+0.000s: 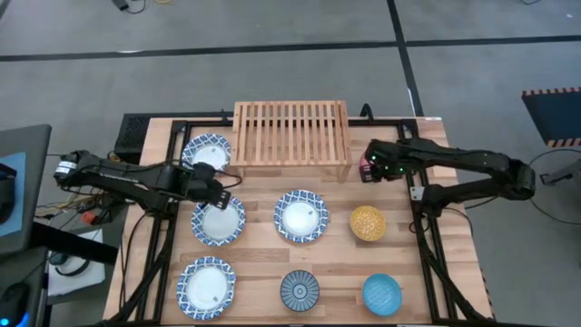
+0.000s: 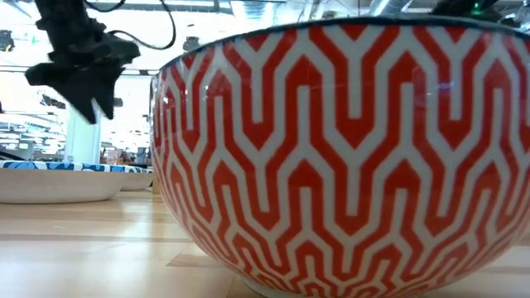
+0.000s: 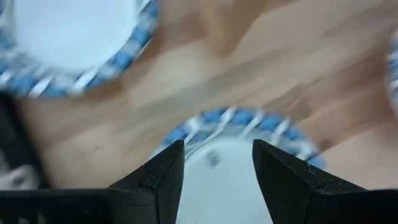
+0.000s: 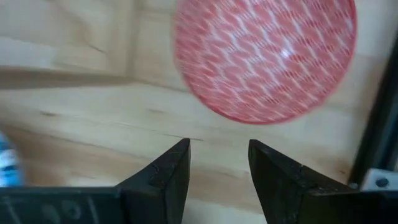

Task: Place and stack bowls onto a shelf
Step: Put the big white bowl on the shelf

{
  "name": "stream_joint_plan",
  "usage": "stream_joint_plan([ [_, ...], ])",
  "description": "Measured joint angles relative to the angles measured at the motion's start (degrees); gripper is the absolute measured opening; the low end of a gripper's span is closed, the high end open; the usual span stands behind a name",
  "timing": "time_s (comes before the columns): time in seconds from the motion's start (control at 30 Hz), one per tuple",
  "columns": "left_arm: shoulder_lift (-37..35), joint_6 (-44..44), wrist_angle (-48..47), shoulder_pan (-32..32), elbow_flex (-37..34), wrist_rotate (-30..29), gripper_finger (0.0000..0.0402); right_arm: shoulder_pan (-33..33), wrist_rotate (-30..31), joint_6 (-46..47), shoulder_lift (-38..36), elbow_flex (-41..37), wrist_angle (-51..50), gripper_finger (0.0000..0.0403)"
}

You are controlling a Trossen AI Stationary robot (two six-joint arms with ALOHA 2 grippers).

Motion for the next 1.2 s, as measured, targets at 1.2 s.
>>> stream_joint_plan([
  [1.2, 0.3, 12.9, 10.6, 11.8, -17.7, 20.6, 0.0124, -0.9, 6.1, -9.2, -0.7, 11.4, 1.8, 0.0188],
])
